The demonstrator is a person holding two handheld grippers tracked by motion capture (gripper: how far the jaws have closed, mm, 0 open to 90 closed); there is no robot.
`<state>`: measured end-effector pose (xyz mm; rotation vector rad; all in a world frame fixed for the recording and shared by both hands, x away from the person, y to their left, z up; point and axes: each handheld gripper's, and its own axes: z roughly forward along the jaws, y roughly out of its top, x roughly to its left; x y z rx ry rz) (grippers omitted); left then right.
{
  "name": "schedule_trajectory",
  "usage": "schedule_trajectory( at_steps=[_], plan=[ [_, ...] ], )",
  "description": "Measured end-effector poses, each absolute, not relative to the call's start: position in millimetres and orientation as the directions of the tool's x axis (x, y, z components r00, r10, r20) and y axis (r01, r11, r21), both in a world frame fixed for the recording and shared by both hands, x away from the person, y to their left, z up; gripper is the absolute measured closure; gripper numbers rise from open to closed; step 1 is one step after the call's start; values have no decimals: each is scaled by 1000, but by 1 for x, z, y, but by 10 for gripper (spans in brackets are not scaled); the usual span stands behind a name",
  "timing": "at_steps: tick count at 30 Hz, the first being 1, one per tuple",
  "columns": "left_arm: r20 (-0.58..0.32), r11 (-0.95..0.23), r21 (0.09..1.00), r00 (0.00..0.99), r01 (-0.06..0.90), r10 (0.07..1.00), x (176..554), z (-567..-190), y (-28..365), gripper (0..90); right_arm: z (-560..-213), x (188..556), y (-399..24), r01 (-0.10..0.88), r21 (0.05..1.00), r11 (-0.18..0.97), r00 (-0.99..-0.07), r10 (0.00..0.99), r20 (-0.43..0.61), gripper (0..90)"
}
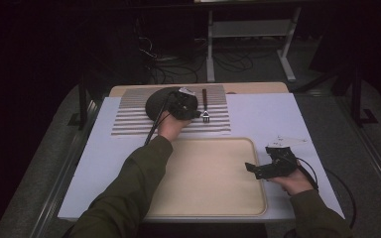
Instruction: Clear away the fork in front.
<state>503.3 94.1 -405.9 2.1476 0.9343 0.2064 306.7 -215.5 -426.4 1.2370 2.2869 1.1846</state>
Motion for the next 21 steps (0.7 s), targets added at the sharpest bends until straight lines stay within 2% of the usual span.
schedule_trajectory(
  at_steps=[11, 21],
  plan=[
    [-112, -488, 672, 728, 557, 677, 516, -421, 62, 900, -426, 307, -216, 562, 774, 293, -594, 794, 131, 0],
    [-103, -519, 631, 726, 576, 680, 518, -434, 55, 900, -426, 306, -217, 562, 775, 288, -592, 794, 135, 0]
  ],
)
